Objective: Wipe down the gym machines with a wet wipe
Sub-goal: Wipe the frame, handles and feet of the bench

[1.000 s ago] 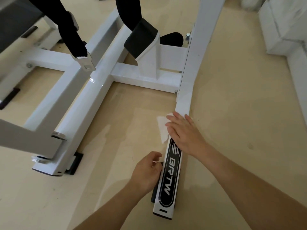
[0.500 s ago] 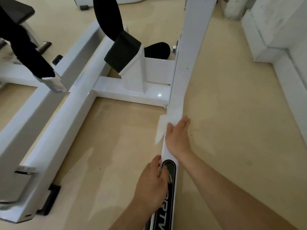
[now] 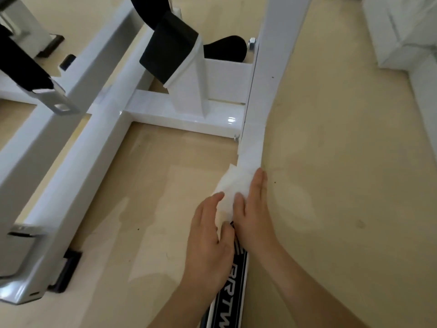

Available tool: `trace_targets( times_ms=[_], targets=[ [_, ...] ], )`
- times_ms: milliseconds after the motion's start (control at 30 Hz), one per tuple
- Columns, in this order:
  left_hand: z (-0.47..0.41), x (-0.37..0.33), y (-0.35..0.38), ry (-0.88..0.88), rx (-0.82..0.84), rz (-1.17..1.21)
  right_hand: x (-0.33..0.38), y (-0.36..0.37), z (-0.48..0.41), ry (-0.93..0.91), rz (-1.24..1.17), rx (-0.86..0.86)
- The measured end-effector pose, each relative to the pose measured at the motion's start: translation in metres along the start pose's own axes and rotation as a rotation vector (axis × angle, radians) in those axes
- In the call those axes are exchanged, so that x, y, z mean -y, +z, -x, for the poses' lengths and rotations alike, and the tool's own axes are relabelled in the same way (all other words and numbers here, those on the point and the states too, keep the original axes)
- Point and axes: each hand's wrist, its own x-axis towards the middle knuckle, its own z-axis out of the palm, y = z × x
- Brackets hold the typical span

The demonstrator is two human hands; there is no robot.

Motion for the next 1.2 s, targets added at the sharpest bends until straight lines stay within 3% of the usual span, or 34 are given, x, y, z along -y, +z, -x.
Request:
trace_targets(
  times_ms=[100,167,233,400,467,600,733,867,1033,1200],
  targets=[
    [0.000,-0.004,0.000,0.074,0.026,-0.061,-0.008,0.000,0.016,-0.086,0.227,0.058],
    [-0.007,-0.003,0.007,-0.114,0.190,0.080,-0.010,-0.003,0.022,-0.100,0.285,0.125],
    [-0.017,-0.003,0.015,-0.286,0.302,0.245,-0.016,-0.002,0.032,-0.072,0.134,0.226],
    [-0.031,0.007,0.029,-0.330,0.294,0.147,-0.012,-0.033,0.039,0.115,-0.532,0.408],
    [-0.021,0.013,0.026,-0.345,0.306,-0.010,-0.002,-0.054,0.040,0.153,-0.637,0.375],
    [0.031,0.017,0.019,-0.345,0.257,-0.307,-0.005,-0.064,0.053,0.108,-0.286,0.150],
    [0.091,0.023,0.016,-0.343,0.201,-0.483,-0.016,-0.042,0.085,-0.071,-0.041,0.176],
    [0.089,0.024,0.018,-0.307,0.169,-0.483,-0.032,-0.023,0.119,-0.253,0.203,0.079],
    [0.058,0.011,0.028,-0.328,0.127,-0.287,-0.043,-0.028,0.131,-0.306,0.183,-0.044],
    [0.128,0.030,0.020,-0.362,0.081,-0.455,-0.033,-0.029,0.122,-0.393,0.212,-0.062]
  ],
)
